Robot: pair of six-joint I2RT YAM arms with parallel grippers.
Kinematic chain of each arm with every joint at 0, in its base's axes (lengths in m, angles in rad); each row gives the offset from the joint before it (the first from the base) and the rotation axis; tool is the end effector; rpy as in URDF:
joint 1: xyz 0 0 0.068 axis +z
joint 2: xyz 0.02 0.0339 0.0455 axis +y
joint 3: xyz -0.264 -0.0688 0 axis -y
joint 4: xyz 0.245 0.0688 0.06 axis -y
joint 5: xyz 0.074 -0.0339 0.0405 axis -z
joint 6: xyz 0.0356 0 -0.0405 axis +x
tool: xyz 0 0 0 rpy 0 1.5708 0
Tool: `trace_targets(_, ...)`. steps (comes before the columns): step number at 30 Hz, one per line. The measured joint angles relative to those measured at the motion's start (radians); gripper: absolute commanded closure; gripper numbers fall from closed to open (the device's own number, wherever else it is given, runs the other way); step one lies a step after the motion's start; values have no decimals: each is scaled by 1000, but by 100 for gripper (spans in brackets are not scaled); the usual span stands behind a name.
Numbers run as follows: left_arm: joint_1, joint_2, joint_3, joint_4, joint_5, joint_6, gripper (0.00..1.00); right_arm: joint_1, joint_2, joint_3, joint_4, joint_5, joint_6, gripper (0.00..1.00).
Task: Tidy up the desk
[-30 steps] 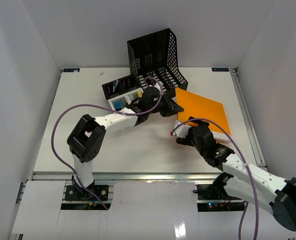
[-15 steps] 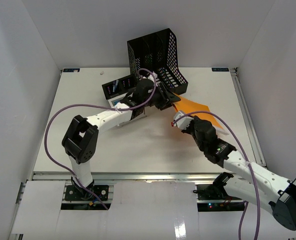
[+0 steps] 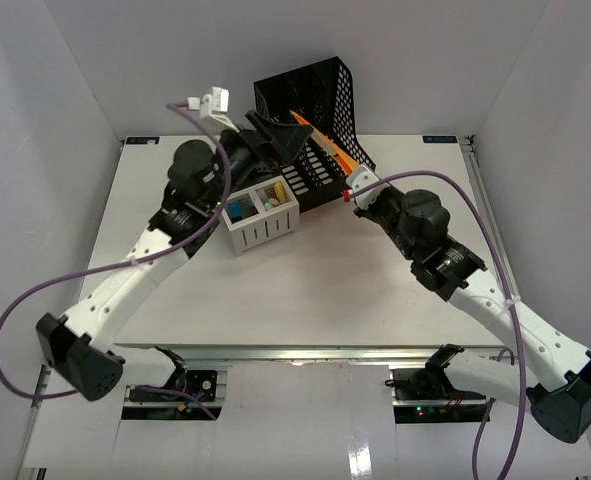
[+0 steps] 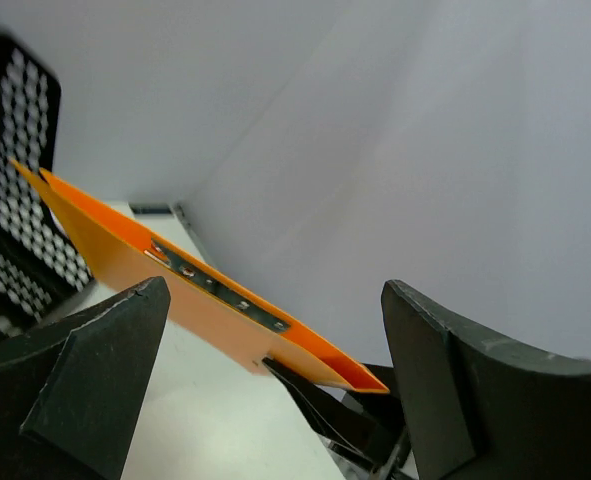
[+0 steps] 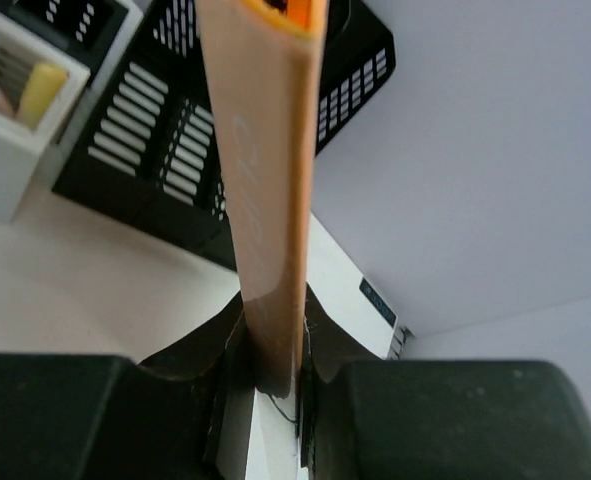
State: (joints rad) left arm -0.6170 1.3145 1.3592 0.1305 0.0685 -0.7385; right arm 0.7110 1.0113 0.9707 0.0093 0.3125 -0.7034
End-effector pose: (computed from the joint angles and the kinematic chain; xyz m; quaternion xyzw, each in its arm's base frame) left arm 0.2457 -0.1773 0.4589 -0.0128 0.6426 -0.4973 0.5828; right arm 0.1852 0.1450 0.3839 -0.3785 0.6096 -0.1091 0.6879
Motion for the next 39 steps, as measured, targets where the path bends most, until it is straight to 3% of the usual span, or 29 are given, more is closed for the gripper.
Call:
trace_targets(6, 0, -326, -231, 13, -160, 179, 2, -79, 212, 283, -36, -159, 119, 92)
trace_targets(11, 7, -556, -445, -138, -306, 280, 2, -196, 411, 568, -3, -295, 272, 92)
trace_targets(17, 7, -778, -602, -356, -423, 317, 2, -259, 565, 743, 41, -362, 400, 92)
trace_targets(28, 7, -1194, -707, -657, -531, 245, 2, -306, 756, 818, 76, -452, 557, 92)
trace_targets(39, 7, -1235, -718, -752, -540, 210, 2, -361, 882, 815, 230, -544, 691, 92)
